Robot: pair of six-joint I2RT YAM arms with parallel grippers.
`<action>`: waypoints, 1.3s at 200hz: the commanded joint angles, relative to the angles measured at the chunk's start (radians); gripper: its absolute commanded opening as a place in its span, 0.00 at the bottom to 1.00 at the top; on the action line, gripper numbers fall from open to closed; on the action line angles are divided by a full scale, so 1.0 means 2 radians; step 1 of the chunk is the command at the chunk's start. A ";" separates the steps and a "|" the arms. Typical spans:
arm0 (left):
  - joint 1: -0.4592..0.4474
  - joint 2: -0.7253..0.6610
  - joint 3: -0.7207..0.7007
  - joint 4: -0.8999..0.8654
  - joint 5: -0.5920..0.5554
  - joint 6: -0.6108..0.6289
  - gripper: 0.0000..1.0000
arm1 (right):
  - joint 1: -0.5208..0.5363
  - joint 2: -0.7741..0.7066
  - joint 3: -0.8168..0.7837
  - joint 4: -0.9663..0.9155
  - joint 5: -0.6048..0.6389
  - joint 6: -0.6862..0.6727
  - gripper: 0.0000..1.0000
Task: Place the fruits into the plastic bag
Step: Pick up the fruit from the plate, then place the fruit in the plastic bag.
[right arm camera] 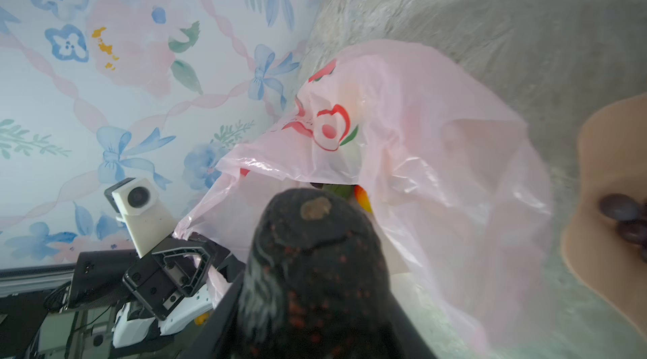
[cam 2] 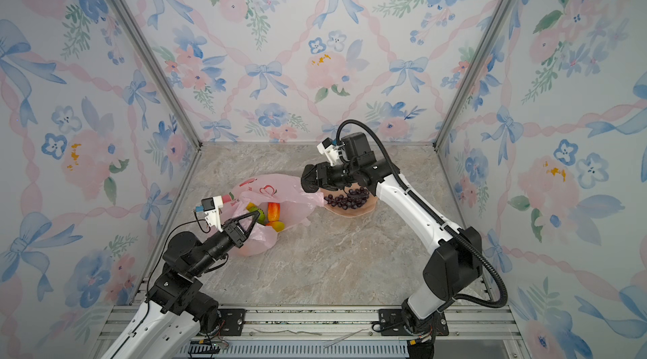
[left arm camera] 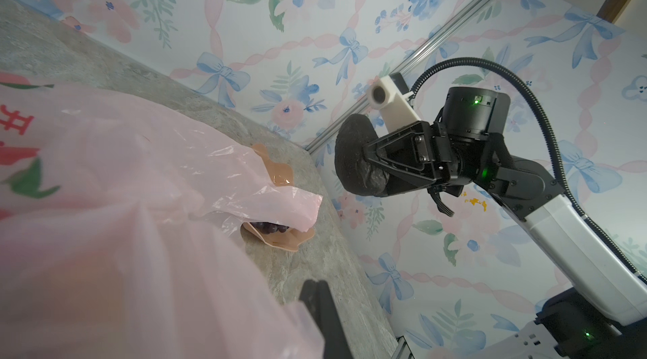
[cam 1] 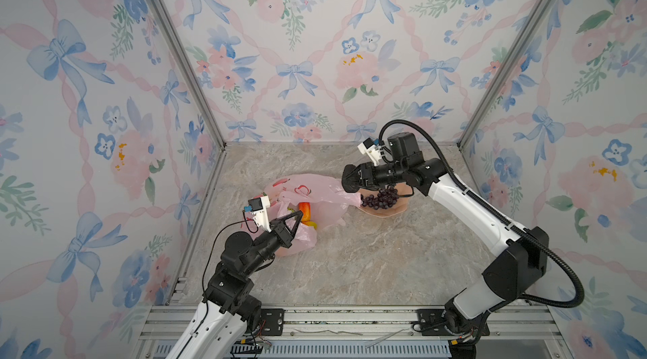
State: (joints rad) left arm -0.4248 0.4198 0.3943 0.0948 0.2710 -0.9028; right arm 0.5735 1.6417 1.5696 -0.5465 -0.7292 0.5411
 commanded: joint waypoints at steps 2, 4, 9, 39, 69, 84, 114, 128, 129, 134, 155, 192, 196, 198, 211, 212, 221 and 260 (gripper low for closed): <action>0.003 -0.002 -0.005 0.004 0.009 -0.003 0.00 | 0.037 0.040 0.037 -0.049 -0.017 -0.032 0.47; 0.003 -0.003 -0.005 0.004 0.009 -0.003 0.00 | 0.040 0.043 0.040 -0.052 -0.017 -0.034 0.47; 0.003 -0.003 -0.005 0.004 0.010 -0.003 0.00 | 0.047 0.050 0.047 -0.059 -0.017 -0.039 0.47; 0.003 -0.007 -0.004 0.001 0.009 -0.003 0.00 | 0.086 0.097 0.082 -0.094 -0.002 -0.063 0.47; 0.003 -0.008 -0.003 -0.001 0.008 -0.003 0.00 | 0.120 0.136 0.112 -0.130 0.025 -0.086 0.47; 0.003 -0.007 -0.003 0.000 0.008 -0.003 0.00 | 0.132 0.153 0.123 -0.145 0.041 -0.096 0.47; 0.003 -0.005 -0.003 0.006 0.012 -0.004 0.00 | 0.148 0.183 0.132 -0.142 0.048 -0.094 0.47; 0.002 -0.003 -0.003 0.009 0.015 -0.004 0.00 | 0.154 0.198 0.141 -0.139 0.046 -0.092 0.47; 0.002 -0.004 -0.003 0.010 0.015 -0.004 0.00 | 0.154 0.199 0.142 -0.139 0.045 -0.092 0.47; 0.003 -0.003 -0.003 0.010 0.016 -0.004 0.00 | 0.157 0.204 0.145 -0.137 0.044 -0.090 0.47; 0.003 -0.004 -0.001 0.011 0.019 -0.003 0.00 | 0.167 0.227 0.162 -0.133 0.035 -0.085 0.47; 0.003 -0.008 -0.003 0.019 0.026 -0.003 0.00 | 0.181 0.270 0.189 -0.131 0.021 -0.077 0.47; 0.003 -0.008 -0.004 0.021 0.027 -0.004 0.00 | 0.183 0.273 0.192 -0.130 0.021 -0.075 0.47; 0.003 -0.008 -0.005 0.022 0.028 -0.004 0.00 | 0.183 0.276 0.193 -0.129 0.020 -0.075 0.47; 0.003 -0.007 -0.004 0.027 0.033 -0.005 0.00 | 0.185 0.285 0.197 -0.122 0.017 -0.068 0.47; 0.003 -0.007 -0.004 0.027 0.033 -0.005 0.00 | 0.185 0.286 0.198 -0.122 0.017 -0.067 0.47; 0.002 -0.007 -0.004 0.029 0.035 -0.005 0.00 | 0.185 0.291 0.200 -0.117 0.016 -0.063 0.47; 0.003 -0.007 -0.005 0.040 0.046 -0.004 0.00 | 0.185 0.309 0.212 -0.107 0.021 -0.047 0.49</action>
State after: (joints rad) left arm -0.4248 0.4149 0.3943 0.1253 0.3317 -0.9031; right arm 0.9379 2.2356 1.9450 -0.7815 -0.6750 0.4171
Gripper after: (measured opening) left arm 0.049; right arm 0.491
